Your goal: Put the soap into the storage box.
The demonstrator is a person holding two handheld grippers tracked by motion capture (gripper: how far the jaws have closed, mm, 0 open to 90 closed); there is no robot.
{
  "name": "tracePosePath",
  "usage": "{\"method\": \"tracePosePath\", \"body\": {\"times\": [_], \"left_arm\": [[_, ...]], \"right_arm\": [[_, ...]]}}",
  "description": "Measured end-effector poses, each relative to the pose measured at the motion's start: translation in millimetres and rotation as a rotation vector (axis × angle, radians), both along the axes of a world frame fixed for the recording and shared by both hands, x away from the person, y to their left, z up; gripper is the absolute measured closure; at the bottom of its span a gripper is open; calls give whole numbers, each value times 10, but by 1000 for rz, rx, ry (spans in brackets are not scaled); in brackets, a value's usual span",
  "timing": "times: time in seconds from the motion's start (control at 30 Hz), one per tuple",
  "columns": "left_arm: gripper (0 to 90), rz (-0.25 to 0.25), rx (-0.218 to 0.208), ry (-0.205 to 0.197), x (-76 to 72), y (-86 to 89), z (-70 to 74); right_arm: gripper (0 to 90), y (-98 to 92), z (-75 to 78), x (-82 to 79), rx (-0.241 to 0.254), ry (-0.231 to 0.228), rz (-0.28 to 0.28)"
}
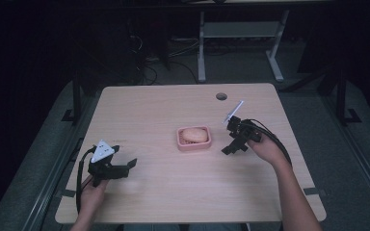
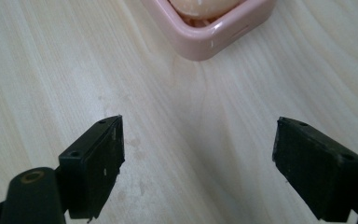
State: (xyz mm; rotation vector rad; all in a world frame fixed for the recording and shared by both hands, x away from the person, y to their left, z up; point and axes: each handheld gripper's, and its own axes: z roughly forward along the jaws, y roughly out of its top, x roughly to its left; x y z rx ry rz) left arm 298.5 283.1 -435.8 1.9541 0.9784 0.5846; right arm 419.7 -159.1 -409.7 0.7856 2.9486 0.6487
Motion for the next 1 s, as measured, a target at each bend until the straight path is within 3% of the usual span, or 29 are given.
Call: {"method": "tracePosePath", "body": {"times": [0.23,0.37,1.0], "left_arm": [[143,-1,0,-2,2,-6,-6],[143,-2,0,-2,1,-6,-7],[143,-5,2,-3,3,-13,-13]], "right_arm": [[158,-46,-52,-22,-3,27,-10],[158,-64,-49,-53,18,14,-5],[157,-199,-205,-186,24,45,-26]]}}
